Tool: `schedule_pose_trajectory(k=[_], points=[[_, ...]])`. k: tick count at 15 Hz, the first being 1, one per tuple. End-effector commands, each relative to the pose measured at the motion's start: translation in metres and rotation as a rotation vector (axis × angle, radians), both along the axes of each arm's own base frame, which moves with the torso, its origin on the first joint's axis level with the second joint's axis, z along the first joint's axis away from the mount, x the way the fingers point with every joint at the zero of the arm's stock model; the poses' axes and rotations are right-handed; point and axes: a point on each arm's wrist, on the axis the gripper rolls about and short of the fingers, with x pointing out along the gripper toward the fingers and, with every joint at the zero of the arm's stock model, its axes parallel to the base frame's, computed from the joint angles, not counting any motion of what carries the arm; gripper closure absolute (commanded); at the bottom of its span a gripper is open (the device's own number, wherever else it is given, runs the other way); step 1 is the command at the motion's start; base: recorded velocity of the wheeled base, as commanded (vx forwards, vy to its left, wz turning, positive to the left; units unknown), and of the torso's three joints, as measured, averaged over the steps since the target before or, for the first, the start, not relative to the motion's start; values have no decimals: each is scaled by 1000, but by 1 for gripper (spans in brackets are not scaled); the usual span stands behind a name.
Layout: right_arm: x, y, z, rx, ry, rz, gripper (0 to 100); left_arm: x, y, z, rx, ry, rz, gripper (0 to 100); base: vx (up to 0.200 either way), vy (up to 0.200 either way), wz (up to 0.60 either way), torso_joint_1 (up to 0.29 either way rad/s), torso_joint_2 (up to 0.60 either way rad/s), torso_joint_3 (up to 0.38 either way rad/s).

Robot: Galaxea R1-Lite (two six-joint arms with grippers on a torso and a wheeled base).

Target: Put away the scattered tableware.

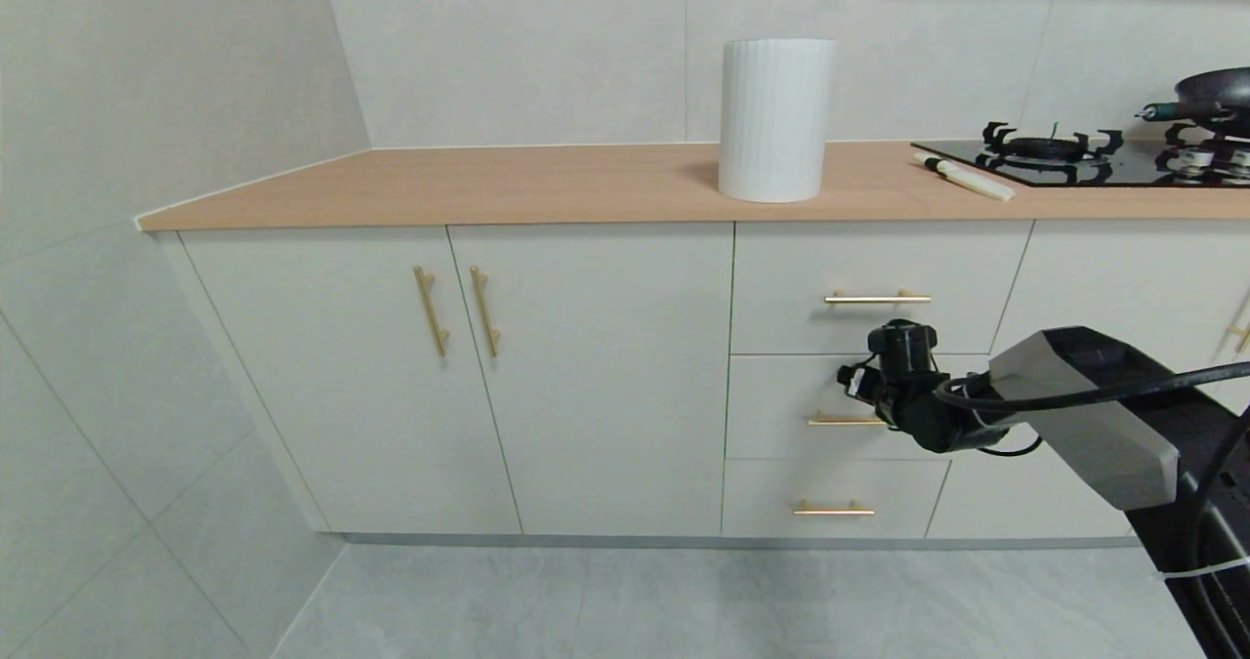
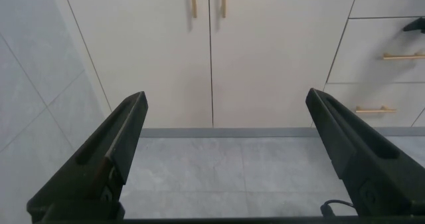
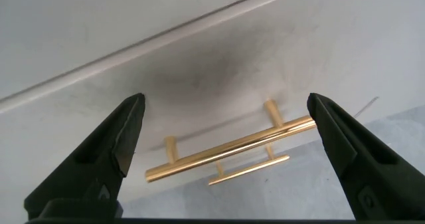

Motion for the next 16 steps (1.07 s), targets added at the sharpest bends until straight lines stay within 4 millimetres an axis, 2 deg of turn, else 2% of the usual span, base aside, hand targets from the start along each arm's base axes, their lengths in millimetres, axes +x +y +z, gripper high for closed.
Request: schedule_pose_trajectory(k=[1, 3, 4, 5, 6, 8, 9, 10, 11, 13, 16], points=[[-37, -2, 53, 0, -3, 6, 0, 0, 0, 0, 0, 0, 0, 0, 0, 0, 0, 0, 0, 0], [-81, -9, 101, 3, -24, 12, 0, 0, 0, 0, 0, 0, 0, 0, 0, 0, 0, 0, 0, 0], [-96, -11, 117, 1, -40, 12, 0, 0, 0, 0, 0, 0, 0, 0, 0, 0, 0, 0, 0, 0], [-137, -18, 156, -9, -88, 18, 0, 0, 0, 0, 0, 0, 0, 0, 0, 0, 0, 0, 0, 0], [-168, -20, 178, -27, -121, 34, 0, 0, 0, 0, 0, 0, 0, 0, 0, 0, 0, 0, 0, 0], [-225, -30, 204, -58, -176, 34, 0, 0, 0, 0, 0, 0, 0, 0, 0, 0, 0, 0, 0, 0], [-281, -41, 219, -101, -235, 27, 0, 0, 0, 0, 0, 0, 0, 0, 0, 0, 0, 0, 0, 0], [-320, -49, 227, -135, -291, 29, 0, 0, 0, 0, 0, 0, 0, 0, 0, 0, 0, 0, 0, 0], [-343, -55, 230, -150, -329, 25, 0, 0, 0, 0, 0, 0, 0, 0, 0, 0, 0, 0, 0, 0], [-417, -76, 229, -248, -425, -45, 0, 0, 0, 0, 0, 0, 0, 0, 0, 0, 0, 0, 0, 0], [-488, -82, 215, -268, -469, -32, 0, 0, 0, 0, 0, 0, 0, 0, 0, 0, 0, 0, 0, 0]])
